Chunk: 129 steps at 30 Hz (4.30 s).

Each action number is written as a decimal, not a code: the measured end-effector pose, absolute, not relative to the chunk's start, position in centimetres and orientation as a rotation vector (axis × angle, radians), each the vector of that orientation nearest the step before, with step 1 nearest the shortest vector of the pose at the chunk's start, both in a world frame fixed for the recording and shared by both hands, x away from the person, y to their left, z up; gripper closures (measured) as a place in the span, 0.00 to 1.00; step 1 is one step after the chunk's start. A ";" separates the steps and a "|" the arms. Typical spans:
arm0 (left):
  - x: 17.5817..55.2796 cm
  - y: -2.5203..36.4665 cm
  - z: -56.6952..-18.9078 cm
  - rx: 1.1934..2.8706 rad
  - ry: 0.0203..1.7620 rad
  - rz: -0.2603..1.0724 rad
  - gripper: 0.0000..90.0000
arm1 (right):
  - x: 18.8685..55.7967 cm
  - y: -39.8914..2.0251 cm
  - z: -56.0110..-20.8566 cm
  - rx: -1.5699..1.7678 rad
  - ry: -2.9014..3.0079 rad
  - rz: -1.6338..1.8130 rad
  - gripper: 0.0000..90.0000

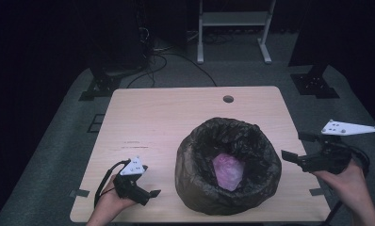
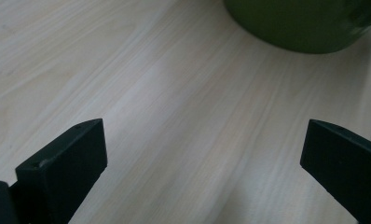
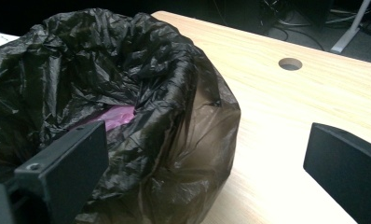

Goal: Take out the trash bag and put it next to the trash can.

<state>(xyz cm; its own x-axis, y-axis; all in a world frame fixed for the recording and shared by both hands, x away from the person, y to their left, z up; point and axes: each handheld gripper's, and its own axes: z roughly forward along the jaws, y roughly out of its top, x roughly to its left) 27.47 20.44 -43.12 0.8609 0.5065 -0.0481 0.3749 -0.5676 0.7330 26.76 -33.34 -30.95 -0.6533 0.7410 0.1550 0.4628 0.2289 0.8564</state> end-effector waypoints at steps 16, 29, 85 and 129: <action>27.3 18.0 -37.4 2.135 0.483 0.125 0.00 | 26.8 -33.6 -31.1 1.140 2.215 1.387 0.00; 27.9 16.0 -34.8 2.092 0.357 0.091 0.00 | 26.8 -33.7 -31.1 1.143 2.209 1.383 0.00; 30.3 12.5 -29.2 1.993 0.156 -0.030 1.00 | 26.8 -33.8 -31.0 1.155 2.218 1.361 0.00; 34.8 -6.9 -27.3 2.145 0.018 -0.090 0.99 | 26.2 -36.1 -30.4 1.152 2.159 1.409 0.00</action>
